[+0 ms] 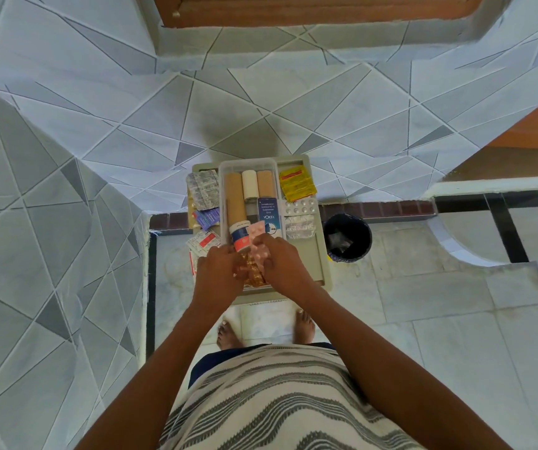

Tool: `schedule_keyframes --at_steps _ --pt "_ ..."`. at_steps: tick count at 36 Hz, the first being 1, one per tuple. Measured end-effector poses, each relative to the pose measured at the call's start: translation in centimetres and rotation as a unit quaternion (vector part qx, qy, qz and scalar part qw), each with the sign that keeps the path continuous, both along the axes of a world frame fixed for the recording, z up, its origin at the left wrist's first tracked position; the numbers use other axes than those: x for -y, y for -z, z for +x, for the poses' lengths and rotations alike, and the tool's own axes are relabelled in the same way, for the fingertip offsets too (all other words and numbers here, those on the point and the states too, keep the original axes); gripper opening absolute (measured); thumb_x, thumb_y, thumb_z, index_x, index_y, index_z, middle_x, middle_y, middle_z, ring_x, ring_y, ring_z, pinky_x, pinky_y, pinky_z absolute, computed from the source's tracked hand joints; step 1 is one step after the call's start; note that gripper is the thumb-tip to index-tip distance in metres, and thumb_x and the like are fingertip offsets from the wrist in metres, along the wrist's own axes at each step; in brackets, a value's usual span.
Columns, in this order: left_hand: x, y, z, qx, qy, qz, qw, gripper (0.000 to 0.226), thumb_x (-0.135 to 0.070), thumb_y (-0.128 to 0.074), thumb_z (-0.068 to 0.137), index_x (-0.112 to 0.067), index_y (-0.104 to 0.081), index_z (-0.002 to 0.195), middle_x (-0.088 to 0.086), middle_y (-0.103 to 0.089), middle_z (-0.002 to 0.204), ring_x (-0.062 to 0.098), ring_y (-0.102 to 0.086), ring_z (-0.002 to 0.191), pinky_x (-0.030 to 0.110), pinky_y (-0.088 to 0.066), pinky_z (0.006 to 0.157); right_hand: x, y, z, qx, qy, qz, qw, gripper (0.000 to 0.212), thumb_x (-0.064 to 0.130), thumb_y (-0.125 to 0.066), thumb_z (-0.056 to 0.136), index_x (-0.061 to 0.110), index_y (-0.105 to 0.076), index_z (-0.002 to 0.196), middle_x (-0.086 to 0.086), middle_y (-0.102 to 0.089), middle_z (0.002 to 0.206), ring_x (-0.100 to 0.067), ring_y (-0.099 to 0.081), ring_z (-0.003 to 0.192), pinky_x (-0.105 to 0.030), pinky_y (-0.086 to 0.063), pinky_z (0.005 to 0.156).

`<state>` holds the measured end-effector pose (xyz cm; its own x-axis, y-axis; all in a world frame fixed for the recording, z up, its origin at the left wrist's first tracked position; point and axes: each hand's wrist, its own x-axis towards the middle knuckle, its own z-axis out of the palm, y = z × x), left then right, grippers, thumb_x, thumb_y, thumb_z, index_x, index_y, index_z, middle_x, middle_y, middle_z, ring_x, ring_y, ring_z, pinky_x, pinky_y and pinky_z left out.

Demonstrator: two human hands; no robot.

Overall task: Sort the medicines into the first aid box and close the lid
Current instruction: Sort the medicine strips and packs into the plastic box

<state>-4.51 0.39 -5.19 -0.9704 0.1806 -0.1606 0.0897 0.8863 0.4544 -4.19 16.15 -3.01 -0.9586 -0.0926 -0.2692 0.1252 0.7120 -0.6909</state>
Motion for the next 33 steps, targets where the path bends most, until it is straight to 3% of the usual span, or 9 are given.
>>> schedule_keyframes --at_steps 4,9,13,15,21,27,30,33 --pt "0.2 0.0 0.2 0.027 0.041 -0.07 0.996 0.029 -0.037 -0.073 0.085 -0.026 -0.073 0.112 -0.007 -0.068 0.123 0.022 -0.054 0.113 0.044 -0.038 0.094 -1.0 0.4 1.1 -0.019 0.04 -0.003 0.999 0.04 0.001 -0.054 0.086 0.014 -0.058 0.123 -0.013 -0.064 0.099 -0.023 -0.058 0.083 -0.031 -0.046 0.071" --pt "-0.6 -0.3 0.0 0.015 0.081 -0.167 0.983 0.032 -0.036 -0.07 0.086 -0.026 -0.069 0.117 -0.005 -0.069 0.122 0.023 -0.052 0.114 0.043 -0.037 0.091 -1.6 0.6 1.7 -0.006 0.008 0.001 1.0 0.042 -0.002 -0.057 0.084 0.015 -0.059 0.123 -0.012 -0.066 0.106 -0.025 -0.064 0.087 -0.032 -0.054 0.075" --pt "-0.6 -0.3 -0.4 -0.002 0.077 -0.174 0.982 0.03 -0.035 -0.071 0.084 -0.028 -0.069 0.113 -0.006 -0.071 0.115 0.022 -0.054 0.111 0.043 -0.039 0.09 -1.0 0.6 1.2 0.012 -0.027 0.005 1.0 0.042 -0.001 -0.065 0.086 0.013 -0.057 0.125 -0.014 -0.065 0.116 -0.028 -0.064 0.102 -0.026 -0.049 0.079" --pt "-0.6 -0.4 -0.8 0.003 0.078 -0.163 0.983 0.032 -0.038 -0.072 0.083 -0.029 -0.068 0.114 -0.005 -0.072 0.114 0.022 -0.056 0.111 0.044 -0.04 0.094 -0.6 0.7 0.8 0.019 -0.045 0.011 0.999 0.048 0.001 -0.07 0.083 0.012 -0.055 0.127 -0.015 -0.064 0.118 -0.03 -0.062 0.105 -0.03 -0.049 0.082" --pt "-0.6 -0.9 -1.0 0.064 0.047 -0.122 0.989 0.053 -0.046 -0.074 0.08 -0.029 -0.059 0.128 -0.003 -0.067 0.123 0.025 -0.053 0.122 0.047 -0.039 0.101 0.2 1.7 0.6 0.017 -0.073 0.064 0.995 0.077 0.027 -0.079 0.083 0.018 -0.034 0.146 -0.016 -0.062 0.12 -0.03 -0.064 0.107 -0.037 -0.056 0.089" --pt "-1.1 -1.5 -1.8 0.069 0.042 -0.199 0.977 0.052 -0.055 -0.072 0.077 -0.029 -0.061 0.121 -0.004 -0.068 0.121 0.027 -0.048 0.129 0.047 -0.037 0.101 -0.4 1.9 0.8 -0.015 -0.068 0.042 0.997 0.073 0.024 -0.078 0.084 0.014 -0.036 0.143 -0.017 -0.064 0.117 -0.03 -0.066 0.102 -0.037 -0.057 0.084" --pt "-1.2 -1.2 -1.5 0.048 0.043 -0.203 0.977 0.05 -0.054 -0.071 0.078 -0.029 -0.063 0.12 -0.003 -0.069 0.121 0.029 -0.049 0.128 0.048 -0.038 0.1 -0.5 2.1 0.9 -0.02 -0.089 0.074 0.993 0.066 0.016 -0.072 0.089 0.013 -0.036 0.144 -0.016 -0.063 0.12 -0.03 -0.065 0.105 -0.034 -0.053 0.083" --pt "-1.2 -1.0 -1.1 0.025 0.044 -0.2 0.979 0.053 -0.055 -0.07 0.078 -0.031 -0.061 0.125 -0.003 -0.068 0.123 0.033 -0.049 0.129 0.049 -0.039 0.098 -0.2 2.2 0.4 -0.011 -0.085 0.09 0.992 0.065 0.022 -0.07 0.091 0.01 -0.034 0.143 -0.018 -0.064 0.12 -0.034 -0.067 0.103 -0.039 -0.056 0.083"
